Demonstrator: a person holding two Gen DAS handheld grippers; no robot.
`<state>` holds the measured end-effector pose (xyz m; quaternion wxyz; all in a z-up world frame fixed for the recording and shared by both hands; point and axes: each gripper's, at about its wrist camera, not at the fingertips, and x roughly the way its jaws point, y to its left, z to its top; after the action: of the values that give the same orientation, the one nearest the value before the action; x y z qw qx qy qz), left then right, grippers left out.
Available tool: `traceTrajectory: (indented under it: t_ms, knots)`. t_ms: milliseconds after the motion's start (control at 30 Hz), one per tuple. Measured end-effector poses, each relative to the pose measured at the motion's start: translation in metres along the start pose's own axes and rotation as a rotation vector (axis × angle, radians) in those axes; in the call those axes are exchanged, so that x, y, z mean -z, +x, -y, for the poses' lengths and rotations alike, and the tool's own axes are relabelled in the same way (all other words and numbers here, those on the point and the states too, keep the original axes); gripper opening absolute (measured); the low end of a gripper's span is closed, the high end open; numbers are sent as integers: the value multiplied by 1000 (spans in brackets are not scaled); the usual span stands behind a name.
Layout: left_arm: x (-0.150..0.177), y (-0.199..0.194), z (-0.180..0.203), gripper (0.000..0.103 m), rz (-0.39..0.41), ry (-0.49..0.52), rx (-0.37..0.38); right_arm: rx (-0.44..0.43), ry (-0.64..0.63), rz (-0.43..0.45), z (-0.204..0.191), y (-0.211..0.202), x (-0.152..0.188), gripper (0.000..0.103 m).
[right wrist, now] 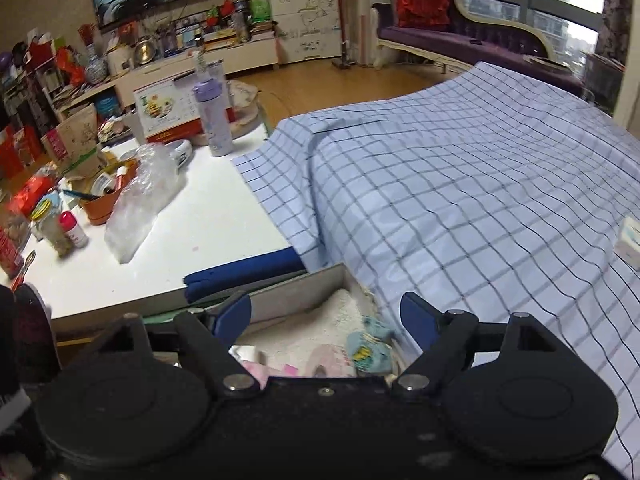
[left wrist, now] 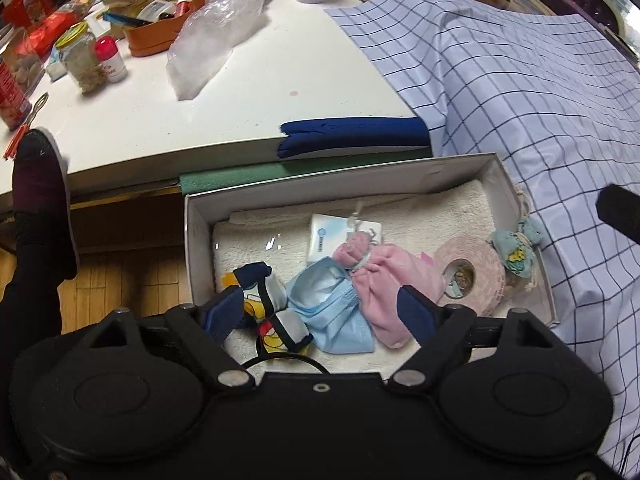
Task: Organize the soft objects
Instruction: 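Carry the cloth bundle and pouch over the white box and open both grippers, then grasp the blue face mask on the pile with the right gripper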
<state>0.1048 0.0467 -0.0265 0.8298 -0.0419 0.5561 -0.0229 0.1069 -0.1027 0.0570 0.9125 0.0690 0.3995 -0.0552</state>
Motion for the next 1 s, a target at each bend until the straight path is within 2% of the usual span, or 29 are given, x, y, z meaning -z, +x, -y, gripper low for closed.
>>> traceTrajectory:
  t_ms: [133,300,533,667,800,900,1000]
  knots:
    - [2,-7,7,80,25,28,41,27,51,18,33,-16,9,81]
    - [5,-19,20,80,84,80,61,87,134,47,94,-48,27,81]
    - [21,-41,50,80,184,206,91,240,288,153,204,-121,66,83]
    - [36,-46,72,80,179,246,158,394,376,233,265,-168,94,86]
    - [54,-53,102,80,197,343,173,537,463,264,325,-199,117,88]
    - [68,-59,119,80,201,391,204,584,544,267,368,-211,128,88]
    - [82,-59,131,82,177,398,258,599,607,256,410,-212,131,88]
